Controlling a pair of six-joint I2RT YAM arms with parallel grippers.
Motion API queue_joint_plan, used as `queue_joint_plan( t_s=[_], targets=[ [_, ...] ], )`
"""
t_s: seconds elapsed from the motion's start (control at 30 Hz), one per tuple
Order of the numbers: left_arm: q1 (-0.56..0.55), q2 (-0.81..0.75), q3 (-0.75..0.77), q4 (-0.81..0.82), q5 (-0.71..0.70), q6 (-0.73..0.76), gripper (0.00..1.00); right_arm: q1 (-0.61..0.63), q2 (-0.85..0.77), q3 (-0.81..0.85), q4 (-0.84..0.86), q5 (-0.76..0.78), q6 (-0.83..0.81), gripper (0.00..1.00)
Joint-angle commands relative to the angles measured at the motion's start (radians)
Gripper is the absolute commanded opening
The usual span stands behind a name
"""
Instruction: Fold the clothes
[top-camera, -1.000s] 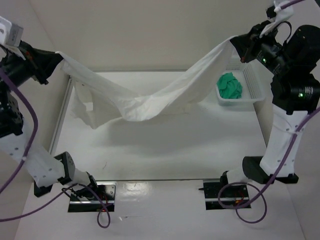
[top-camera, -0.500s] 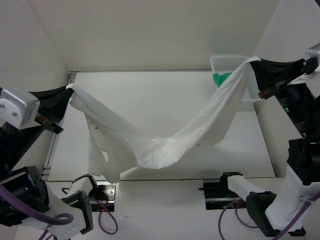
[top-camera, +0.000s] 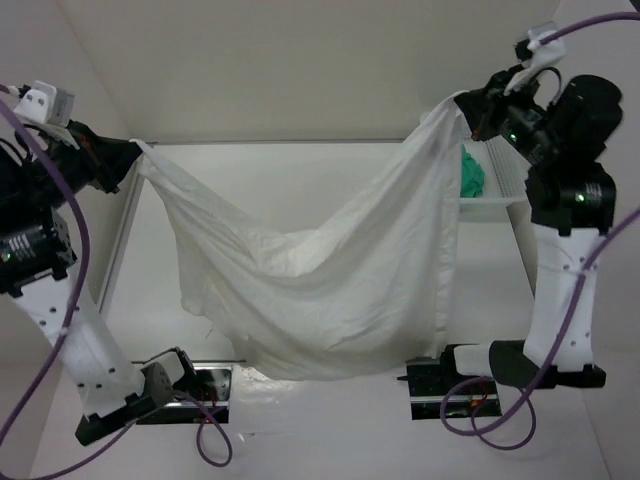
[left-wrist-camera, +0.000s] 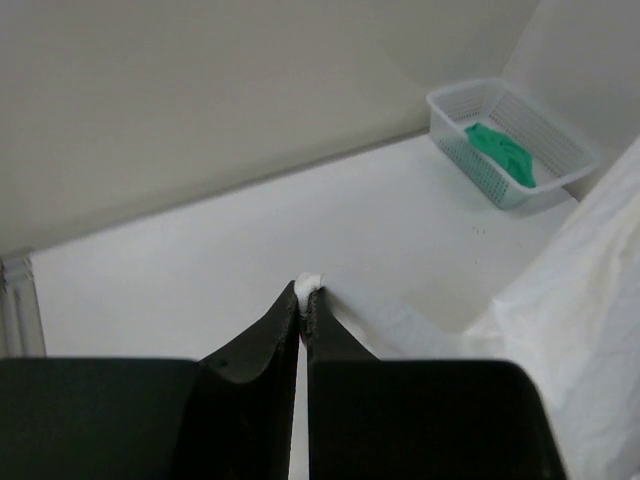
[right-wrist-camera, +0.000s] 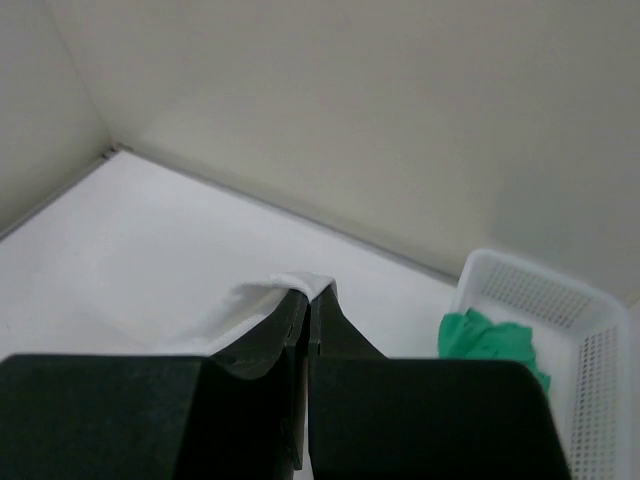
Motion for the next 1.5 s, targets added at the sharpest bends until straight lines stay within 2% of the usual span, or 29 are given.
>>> queue_joint_plan(
  t_s=[0.0,0.13,0.23,0.3,0.4,0.5,0.77,0.93,0.97,1.0,1.07,1.1,1.13,1.17,1.2,1.27,1.3,1.43,1.47],
  targets=[
    [0.002,0.073,-0.166,0.076,-0.061,0.091,0.0,0.016,0.115,-0.111,0.079,0.059,-0.022,0.0],
    [0.002,0.197,-0.321,0.085,-0.102,0.192,0.0,0.053,0.27,-0.182,0.116,0.119,-0.048,0.0],
    [0.002,0.373,-0.4,0.095,-0.124,0.25,0.0,0.062,0.407,-0.211,0.142,0.153,-0.06,0.0],
    [0.002,0.461,-0.4,0.082,-0.147,0.278,0.0,0.071,0.52,-0.202,0.153,0.191,-0.07,0.0],
    [0.002,0.687,-0.349,0.047,-0.158,0.303,0.0,0.102,0.672,-0.127,0.153,0.234,-0.091,0.0],
    [0.002,0.827,-0.271,0.013,-0.158,0.316,0.0,0.113,0.806,-0.065,0.132,0.265,-0.102,0.0],
    [-0.016,0.988,-0.142,0.026,-0.211,0.295,0.01,0.123,1.03,0.191,0.057,0.339,-0.102,0.0],
    [-0.025,1.041,-0.018,0.026,-0.23,0.26,0.02,0.132,1.227,0.568,-0.098,0.383,-0.102,0.0],
    [-0.025,1.055,0.023,0.026,-0.23,0.248,0.02,0.132,1.273,0.737,-0.143,0.383,-0.102,0.0],
    [-0.034,1.055,0.043,0.026,-0.23,0.247,0.02,0.132,1.278,0.714,-0.137,0.411,-0.102,0.0],
    [-0.035,1.076,0.077,0.026,-0.24,0.238,0.07,0.132,1.278,0.727,-0.117,0.422,-0.102,0.02],
    [-0.044,1.076,0.104,0.026,-0.24,0.228,0.09,0.132,1.292,0.728,-0.129,0.422,-0.093,0.09],
    [-0.044,1.087,0.115,0.026,-0.24,0.227,0.13,0.132,1.292,0.728,-0.129,0.422,-0.093,0.3],
    [-0.044,1.087,0.125,0.026,-0.228,0.227,0.19,0.132,1.292,0.758,-0.129,0.422,-0.082,0.36],
    [-0.044,1.087,0.138,0.026,-0.228,0.215,0.31,0.132,1.301,0.768,-0.129,0.434,-0.073,0.56],
    [-0.044,1.087,0.148,0.036,-0.219,0.206,0.57,0.132,1.301,0.789,-0.142,0.443,-0.062,0.7],
    [-0.044,1.066,0.148,0.036,-0.21,0.206,0.73,0.132,1.301,0.798,-0.154,0.432,-0.05,0.78],
    [-0.044,0.987,0.125,0.075,-0.219,0.186,0.93,0.145,1.252,0.85,-0.203,0.373,-0.039,0.84],
    [-0.044,0.967,0.113,0.085,-0.219,0.177,0.94,0.163,1.237,0.851,-0.214,0.353,-0.051,0.84]
  ],
)
